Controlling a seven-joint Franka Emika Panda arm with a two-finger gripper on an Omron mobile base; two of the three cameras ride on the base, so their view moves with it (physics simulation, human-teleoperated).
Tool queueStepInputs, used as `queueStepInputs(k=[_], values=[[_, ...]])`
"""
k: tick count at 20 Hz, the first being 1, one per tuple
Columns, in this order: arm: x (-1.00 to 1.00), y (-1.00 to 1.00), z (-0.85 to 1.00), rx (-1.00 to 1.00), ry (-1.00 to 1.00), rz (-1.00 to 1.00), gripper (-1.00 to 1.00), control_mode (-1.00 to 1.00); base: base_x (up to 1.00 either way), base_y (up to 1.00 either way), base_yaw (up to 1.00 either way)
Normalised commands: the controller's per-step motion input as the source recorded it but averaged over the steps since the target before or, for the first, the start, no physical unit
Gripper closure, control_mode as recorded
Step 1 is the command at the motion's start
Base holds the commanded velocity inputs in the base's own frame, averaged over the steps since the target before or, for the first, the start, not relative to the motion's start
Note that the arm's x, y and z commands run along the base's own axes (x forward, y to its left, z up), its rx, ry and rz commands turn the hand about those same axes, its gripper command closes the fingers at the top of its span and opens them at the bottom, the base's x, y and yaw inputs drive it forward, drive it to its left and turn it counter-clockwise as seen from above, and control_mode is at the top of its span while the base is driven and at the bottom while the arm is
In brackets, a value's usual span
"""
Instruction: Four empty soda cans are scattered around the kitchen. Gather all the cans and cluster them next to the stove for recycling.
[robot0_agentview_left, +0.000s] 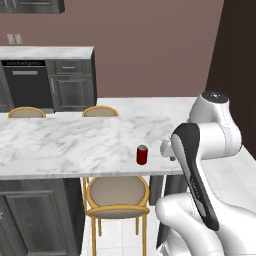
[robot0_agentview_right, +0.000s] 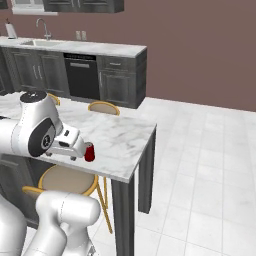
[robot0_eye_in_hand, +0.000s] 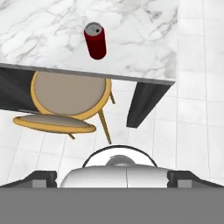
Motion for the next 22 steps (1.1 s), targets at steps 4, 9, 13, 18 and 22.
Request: queueStepInputs(k=[4,9,13,18,22], values=[[0.12,0.20,0.01,0.00,0.00,0.06,-1.00,-1.00,0.00,0.00,0.00],[0.10,0.16,0.00,0.00,0.01,0.05,-1.00,-1.00,0.00,0.00,0.00],[0.16,0.10,0.01,0.00,0.06,0.06,-1.00,-1.00,0.00,0.00,0.00],[0.21,0.04,0.06,0.00,0.08,0.04,-1.00,-1.00,0.00,0.00,0.00],[0.25,0.00,0.07,0.00,0.09,0.03,-1.00,-1.00,0.00,0.00,0.00]])
